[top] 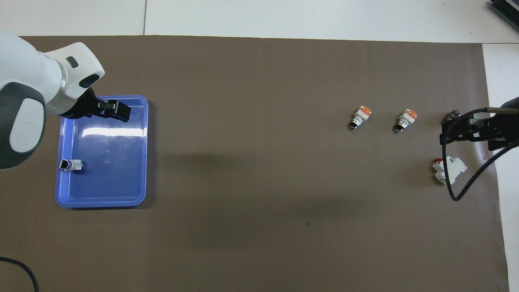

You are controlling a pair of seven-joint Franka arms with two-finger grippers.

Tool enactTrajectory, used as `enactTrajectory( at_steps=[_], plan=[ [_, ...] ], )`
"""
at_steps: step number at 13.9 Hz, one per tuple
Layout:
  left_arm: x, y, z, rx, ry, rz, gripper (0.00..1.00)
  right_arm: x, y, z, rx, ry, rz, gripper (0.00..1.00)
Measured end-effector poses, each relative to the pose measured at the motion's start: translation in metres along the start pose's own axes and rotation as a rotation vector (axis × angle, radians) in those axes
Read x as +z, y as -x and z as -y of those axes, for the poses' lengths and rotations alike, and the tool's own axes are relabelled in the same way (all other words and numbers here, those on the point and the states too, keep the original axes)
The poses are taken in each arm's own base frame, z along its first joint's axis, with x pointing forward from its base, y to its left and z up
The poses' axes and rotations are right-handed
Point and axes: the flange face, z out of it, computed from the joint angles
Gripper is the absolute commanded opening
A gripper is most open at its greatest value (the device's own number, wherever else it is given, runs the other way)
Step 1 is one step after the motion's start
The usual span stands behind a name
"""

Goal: Turn and place switch with both arms

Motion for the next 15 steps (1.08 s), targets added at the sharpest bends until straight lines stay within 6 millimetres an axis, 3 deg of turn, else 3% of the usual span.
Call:
enactTrajectory(
  at_steps=[3, 5, 10, 15],
  plan=[
    [-0.043, 0.007, 0.004, -0.009, -0.001, 0.023, 0.97, 0.001, 0.000, 0.000, -0.001, 0.000, 0.002, 1.00],
    [-0.060, 0.012, 0.009, -0.016, -0.002, 0.036, 1.00, 0.001, 0.000, 0.000, -0.001, 0.000, 0.001, 1.00],
    [-0.080, 0.020, 0.030, -0.093, 0.003, 0.008, 1.00, 0.001, -0.001, -0.003, 0.005, -0.001, -0.002, 1.00],
    [-0.074, 0.021, 0.040, -0.167, 0.004, 0.007, 1.00, 0.010, 0.008, -0.011, 0.017, -0.011, -0.053, 1.00]
  ],
)
